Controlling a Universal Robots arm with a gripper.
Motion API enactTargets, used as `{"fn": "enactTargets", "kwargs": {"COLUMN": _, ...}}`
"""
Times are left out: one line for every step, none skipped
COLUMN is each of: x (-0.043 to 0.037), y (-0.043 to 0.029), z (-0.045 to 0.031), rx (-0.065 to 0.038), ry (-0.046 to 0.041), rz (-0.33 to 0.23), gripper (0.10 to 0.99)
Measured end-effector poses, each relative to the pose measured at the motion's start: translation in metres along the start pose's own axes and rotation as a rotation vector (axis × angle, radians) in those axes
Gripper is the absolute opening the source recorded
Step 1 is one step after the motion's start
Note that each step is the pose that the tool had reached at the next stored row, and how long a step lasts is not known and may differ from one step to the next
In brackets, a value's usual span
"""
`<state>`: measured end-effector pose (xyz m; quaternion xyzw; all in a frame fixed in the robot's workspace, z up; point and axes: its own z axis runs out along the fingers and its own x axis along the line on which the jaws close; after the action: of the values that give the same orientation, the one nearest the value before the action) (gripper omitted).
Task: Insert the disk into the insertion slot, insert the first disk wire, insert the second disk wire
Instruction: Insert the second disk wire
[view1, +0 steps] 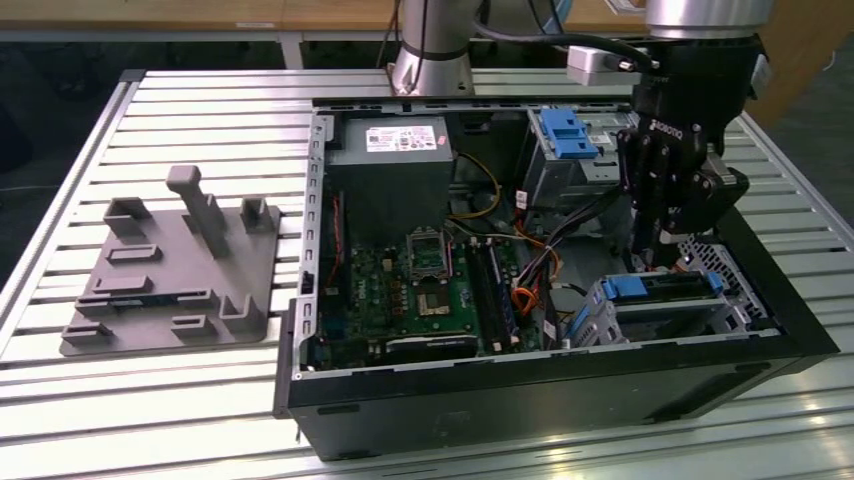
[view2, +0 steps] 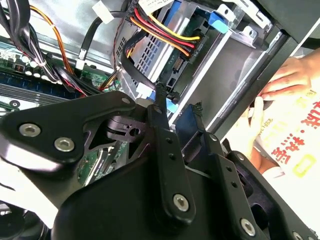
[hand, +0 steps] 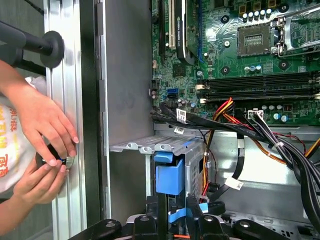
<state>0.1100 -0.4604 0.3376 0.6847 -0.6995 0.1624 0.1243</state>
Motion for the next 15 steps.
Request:
{"fn": "enactTargets", "kwargs": {"x": -0.0001, "y": 0.0000, "z": 0.0000, "rx": 0.000, "ry": 0.0003, "rz": 0.000, "gripper": 0.357}}
{"fn": "enactTargets", "kwargs": {"x": -0.0001, "y": -0.0001, "z": -0.0001, "rx": 0.000, "ry": 0.0006, "rz": 0.000, "gripper": 0.341}}
{"fn": "enactTargets", "kwargs": {"x": -0.0002, "y": -0.0002, "z": -0.0001, "rx": 0.000, "ry": 0.0009, "rz": 0.000, "gripper": 0.278}}
{"fn": "enactTargets", "kwargs": {"x": -0.0002, "y": -0.0003, "z": -0.0001, "rx": -0.001, "ry": 0.0013, "rz": 0.000, "gripper": 0.278}}
{"fn": "enactTargets", "kwargs": {"x": -0.0002, "y": -0.0004, "z": -0.0001, "rx": -0.001, "ry": 0.0017, "rz": -0.001, "gripper": 0.208}}
{"fn": "enactTargets", "kwargs": {"x": -0.0002, "y": -0.0005, "z": -0.0002, "rx": -0.001, "ry": 0.0020, "rz": -0.001, "gripper": 0.208}}
{"fn": "enactTargets", "kwargs": {"x": -0.0002, "y": -0.0006, "z": -0.0001, "rx": -0.002, "ry": 0.0021, "rz": -0.001, "gripper": 0.208}}
{"fn": "enactTargets", "kwargs": {"x": -0.0002, "y": -0.0007, "z": 0.0000, "rx": -0.002, "ry": 0.0020, "rz": -0.001, "gripper": 0.208}}
{"fn": "enactTargets", "kwargs": {"x": -0.0003, "y": -0.0008, "z": 0.0000, "rx": -0.002, "ry": 0.0022, "rz": -0.001, "gripper": 0.208}}
{"fn": "enactTargets", "kwargs": {"x": -0.0003, "y": -0.0010, "z": 0.0000, "rx": -0.003, "ry": 0.0023, "rz": -0.001, "gripper": 0.208}}
{"fn": "enactTargets", "kwargs": {"x": -0.0003, "y": -0.0011, "z": 0.0001, "rx": -0.003, "ry": 0.0023, "rz": -0.001, "gripper": 0.208}}
{"fn": "enactTargets", "kwargs": {"x": -0.0003, "y": -0.0012, "z": 0.0001, "rx": -0.003, "ry": 0.0023, "rz": -0.001, "gripper": 0.208}}
{"fn": "enactTargets", "kwargs": {"x": -0.0003, "y": -0.0014, "z": 0.0001, "rx": -0.003, "ry": 0.0024, "rz": -0.002, "gripper": 0.208}}
{"fn": "enactTargets", "kwargs": {"x": -0.0003, "y": -0.0015, "z": 0.0001, "rx": -0.004, "ry": 0.0025, "rz": -0.002, "gripper": 0.208}}
{"fn": "enactTargets", "kwargs": {"x": -0.0003, "y": -0.0016, "z": 0.0001, "rx": -0.004, "ry": 0.0025, "rz": -0.002, "gripper": 0.208}}
